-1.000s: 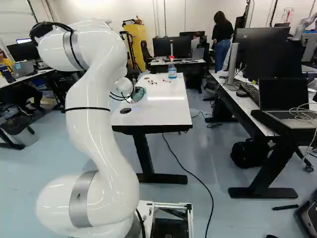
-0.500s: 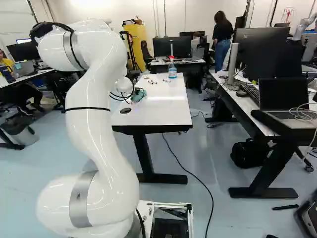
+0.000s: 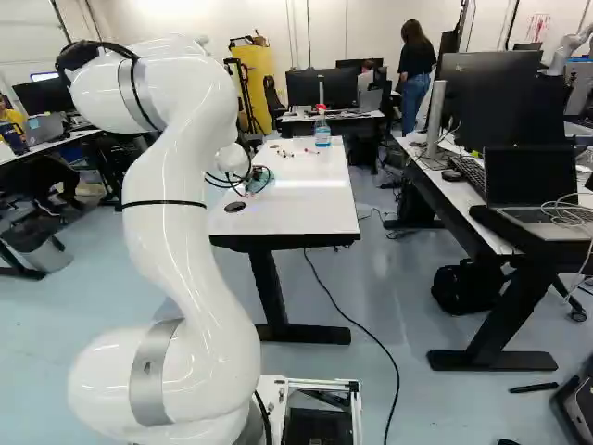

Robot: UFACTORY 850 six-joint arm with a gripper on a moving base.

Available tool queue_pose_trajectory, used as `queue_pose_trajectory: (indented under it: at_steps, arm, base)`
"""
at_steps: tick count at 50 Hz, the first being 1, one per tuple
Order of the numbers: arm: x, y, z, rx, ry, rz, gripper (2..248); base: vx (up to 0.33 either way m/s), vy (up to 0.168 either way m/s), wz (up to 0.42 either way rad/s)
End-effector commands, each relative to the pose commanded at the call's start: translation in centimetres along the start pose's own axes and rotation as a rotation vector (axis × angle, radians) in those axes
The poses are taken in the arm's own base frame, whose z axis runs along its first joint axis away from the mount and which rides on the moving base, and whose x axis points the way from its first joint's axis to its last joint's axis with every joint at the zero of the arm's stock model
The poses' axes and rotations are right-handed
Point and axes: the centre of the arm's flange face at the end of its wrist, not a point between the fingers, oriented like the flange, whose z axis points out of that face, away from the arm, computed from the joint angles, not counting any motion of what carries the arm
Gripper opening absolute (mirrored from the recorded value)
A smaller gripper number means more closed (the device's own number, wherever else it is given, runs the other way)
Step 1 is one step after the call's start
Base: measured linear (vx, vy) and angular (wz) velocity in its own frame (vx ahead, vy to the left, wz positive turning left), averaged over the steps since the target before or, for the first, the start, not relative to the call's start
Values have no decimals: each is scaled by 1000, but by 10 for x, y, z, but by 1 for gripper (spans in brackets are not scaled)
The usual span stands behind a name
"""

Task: Clean the table with the green towel

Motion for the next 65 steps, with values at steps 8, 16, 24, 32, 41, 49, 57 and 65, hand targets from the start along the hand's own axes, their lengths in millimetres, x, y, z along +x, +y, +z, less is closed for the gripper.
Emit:
queue_pose_trajectory:
  at_steps: [8,16,24,32,41,49,57,65]
  arm:
    - [0,0,0,0,-1,0,43]
    - [0,0,0,0,-5,0,43]
    - [-1,0,0,0,-11,0,43]
    - [-1,0,0,0,-11,0,43]
    - [-1,0,0,0,-11,0,43]
    - [0,1,2,-1,-10,1,43]
    - [4,8,10,-9,-1,7,43]
    - [8,19,18,-21,8,16,43]
  base:
    - [0,0,0]
    - [0,0,0]
    - [0,0,0]
    - [0,0,0]
    - [0,0,0]
    - [0,0,0]
    - [0,0,0]
    - [0,0,0]
